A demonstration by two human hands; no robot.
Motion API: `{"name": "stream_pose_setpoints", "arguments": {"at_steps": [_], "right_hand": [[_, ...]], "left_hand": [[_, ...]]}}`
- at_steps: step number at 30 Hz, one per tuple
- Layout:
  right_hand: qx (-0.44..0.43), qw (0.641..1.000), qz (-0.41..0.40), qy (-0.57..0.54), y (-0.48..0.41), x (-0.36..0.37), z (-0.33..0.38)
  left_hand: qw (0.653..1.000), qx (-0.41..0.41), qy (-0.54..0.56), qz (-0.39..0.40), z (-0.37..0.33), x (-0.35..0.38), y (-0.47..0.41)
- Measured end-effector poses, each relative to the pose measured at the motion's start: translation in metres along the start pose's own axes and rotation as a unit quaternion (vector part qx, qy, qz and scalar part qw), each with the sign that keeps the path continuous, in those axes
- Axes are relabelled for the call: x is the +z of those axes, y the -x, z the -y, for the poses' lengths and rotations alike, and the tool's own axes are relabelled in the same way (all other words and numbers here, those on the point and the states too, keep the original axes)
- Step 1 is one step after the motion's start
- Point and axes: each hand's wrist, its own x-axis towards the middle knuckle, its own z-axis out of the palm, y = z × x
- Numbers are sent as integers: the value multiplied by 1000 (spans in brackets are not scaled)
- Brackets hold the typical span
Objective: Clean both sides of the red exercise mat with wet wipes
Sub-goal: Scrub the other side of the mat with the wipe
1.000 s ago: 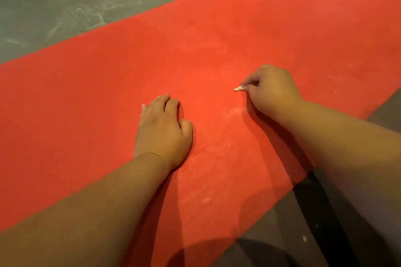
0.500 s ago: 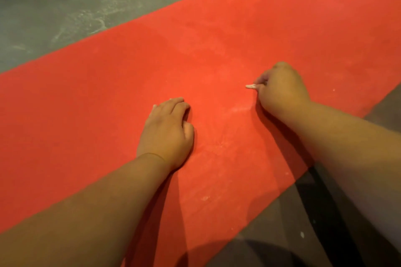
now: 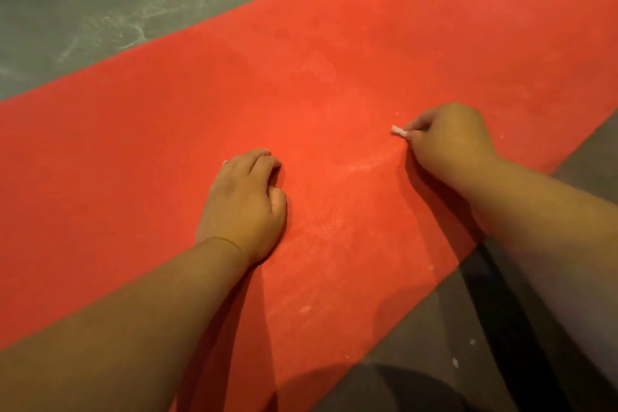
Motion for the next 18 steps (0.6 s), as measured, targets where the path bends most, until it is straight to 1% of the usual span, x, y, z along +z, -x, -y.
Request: {"name": "stream_pose_setpoints", "arguments": {"at_steps": [1, 2, 4, 5, 6, 7, 9, 10, 12, 14, 15, 16, 17, 18], "right_hand": [[4, 1000, 7, -8, 5, 1, 5], [-10, 1000, 10, -25, 16, 8, 14], [-80, 994, 11, -79, 56, 25, 41], [-115, 988, 25, -100, 74, 29, 52], [-138, 984, 41, -104, 81, 31, 56], [-138, 984, 62, -96, 77, 27, 54], [-86, 991, 83, -67, 46, 17, 38], [-50, 994, 73, -65, 31, 10, 30], [11, 995, 34, -96, 17, -1, 19], [18, 987, 31, -158, 24, 0, 16], [27, 976, 43, -211, 30, 2, 16], [45, 954, 62, -289, 38, 1, 17], [66, 919, 89, -379, 45, 1, 17], [91, 880, 109, -453, 50, 0, 16]], "left_hand": [[1000, 1, 0, -2, -1, 0, 0], [1000, 2, 1, -2, -2, 0, 0], [1000, 2, 9, 3, -3, -2, 0], [1000, 2, 14, 5, -3, -3, -1], [1000, 1, 15, 8, -3, -3, 0], [1000, 1, 13, 10, -3, -3, 2], [1000, 1, 6, 20, -3, -3, 2], [1000, 2, 3, 25, -3, -3, 2], [999, 3, -10, 32, -3, -3, 3], [999, -25, 15, 42, -7, -6, 2], [995, -54, 59, 50, -14, -9, 0], [987, -85, 125, 58, -24, -13, -2], [968, -120, 207, 75, -35, -15, -4], [935, -161, 299, 105, -49, -17, -6]]}}
